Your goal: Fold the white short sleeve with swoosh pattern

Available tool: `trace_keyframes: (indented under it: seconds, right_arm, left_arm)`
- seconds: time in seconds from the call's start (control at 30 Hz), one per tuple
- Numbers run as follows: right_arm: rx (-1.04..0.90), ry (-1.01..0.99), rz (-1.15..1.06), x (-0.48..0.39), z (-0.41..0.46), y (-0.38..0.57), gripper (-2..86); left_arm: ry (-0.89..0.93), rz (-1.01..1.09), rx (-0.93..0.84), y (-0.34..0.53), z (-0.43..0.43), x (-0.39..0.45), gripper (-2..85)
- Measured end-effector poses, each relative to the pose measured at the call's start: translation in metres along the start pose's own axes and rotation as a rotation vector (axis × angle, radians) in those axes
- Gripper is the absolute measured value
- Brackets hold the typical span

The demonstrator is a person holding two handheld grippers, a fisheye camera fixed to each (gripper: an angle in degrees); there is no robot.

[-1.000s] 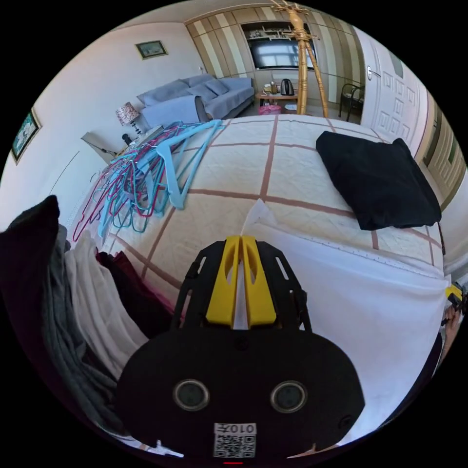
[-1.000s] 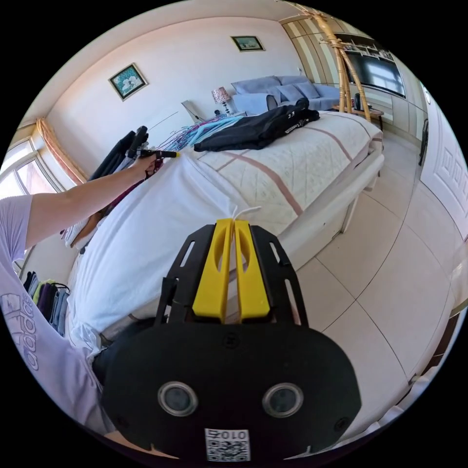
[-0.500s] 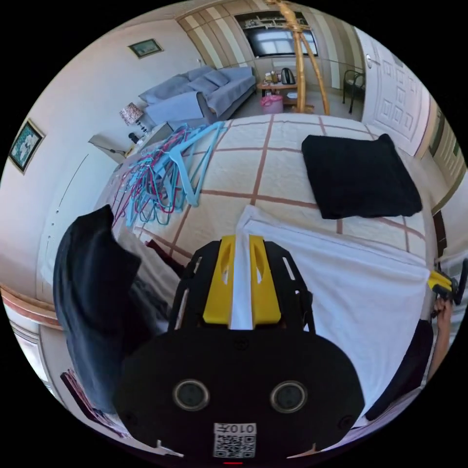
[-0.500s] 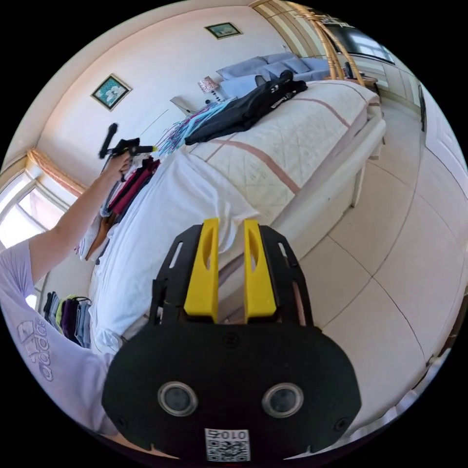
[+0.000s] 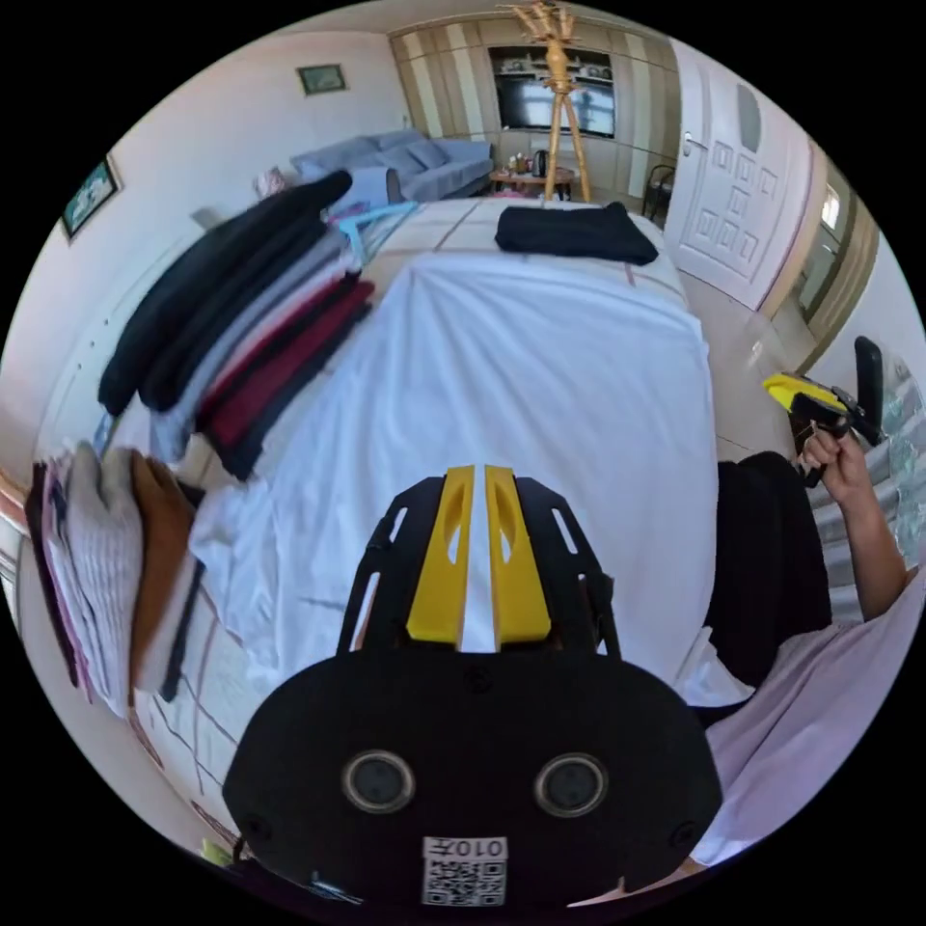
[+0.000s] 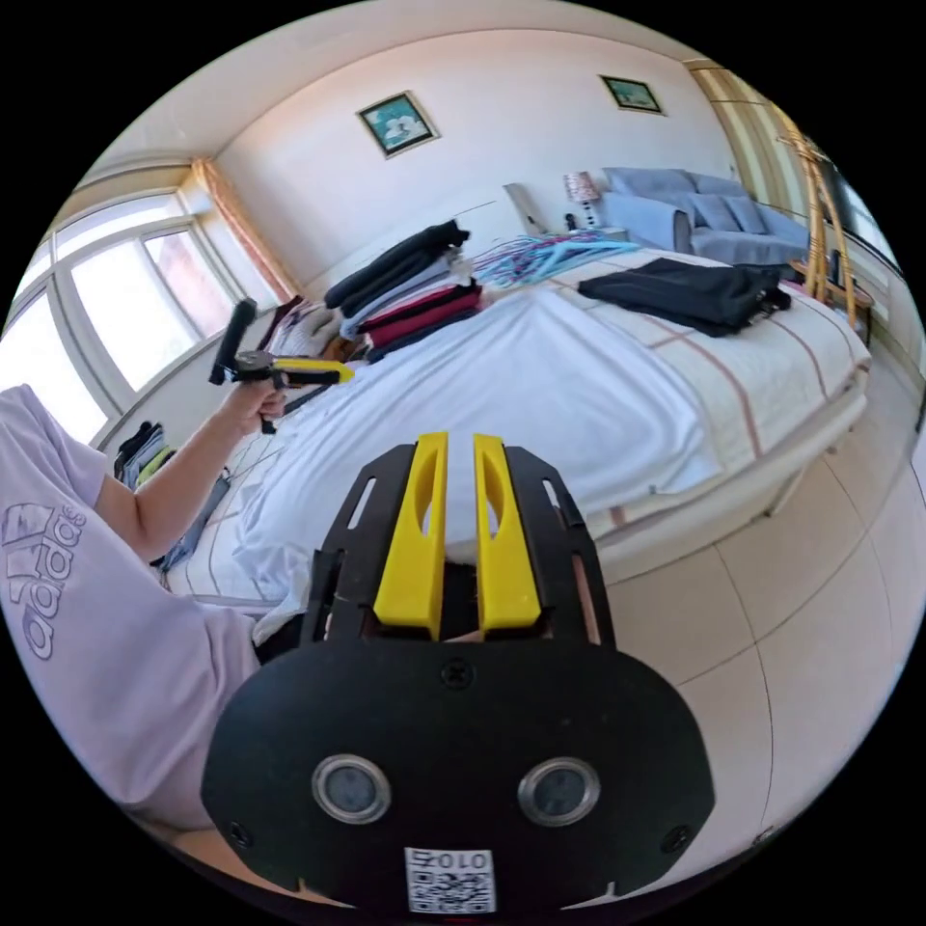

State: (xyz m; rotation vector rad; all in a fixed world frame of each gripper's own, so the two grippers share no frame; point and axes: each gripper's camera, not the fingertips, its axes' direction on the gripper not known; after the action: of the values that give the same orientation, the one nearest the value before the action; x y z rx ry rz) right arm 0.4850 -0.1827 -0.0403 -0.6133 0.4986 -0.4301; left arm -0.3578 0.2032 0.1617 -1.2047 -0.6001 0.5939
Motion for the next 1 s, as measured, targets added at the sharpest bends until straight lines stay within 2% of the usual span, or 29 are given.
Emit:
trace_keyframes:
  seconds: [0.07,0.17,0.3,0.37,0.5,0.67,0.83,1.0]
  right_arm:
    - [-0.016,-0.036,-0.041,-0.021,0.006,-0.002,6.4]
    - [-0.077,-0.086,-0.120,-0.059,0.013,-0.007,7.3]
    - [-0.185,-0.092,-0.227,-0.115,0.020,0.005,8.7]
    - [-0.279,-0.113,-0.223,-0.128,0.038,0.018,9.9]
    - [-0.497,-0.129,-0.193,-0.147,0.089,0.044,11.9]
    - [-0.535,-0.076,-0.194,-0.159,0.107,0.032,12.5]
    - [-0.660,-0.176,-0.126,-0.152,0.147,0.028,10.9]
    - [-0.601,-0.150,-0.158,-0.168,0.135,0.033,5.6]
  left_arm:
    - [0.027,-0.034,-0.105,0.026,0.030,-0.013,-0.1]
    - [0.143,-0.148,0.040,0.059,0.005,-0.036,-0.1]
    - [0.100,-0.128,0.417,0.113,-0.106,-0.017,-0.2]
    - [0.087,-0.098,0.460,0.142,-0.133,0.000,-0.2]
    - [-0.017,-0.115,0.376,0.212,-0.150,0.038,-0.1]
    - [-0.079,-0.173,0.358,0.278,-0.156,0.070,0.0]
    - [-0.048,-0.020,0.252,0.296,-0.143,0.105,1.3]
    - [-0.100,0.155,0.203,0.298,-0.131,0.142,6.2]
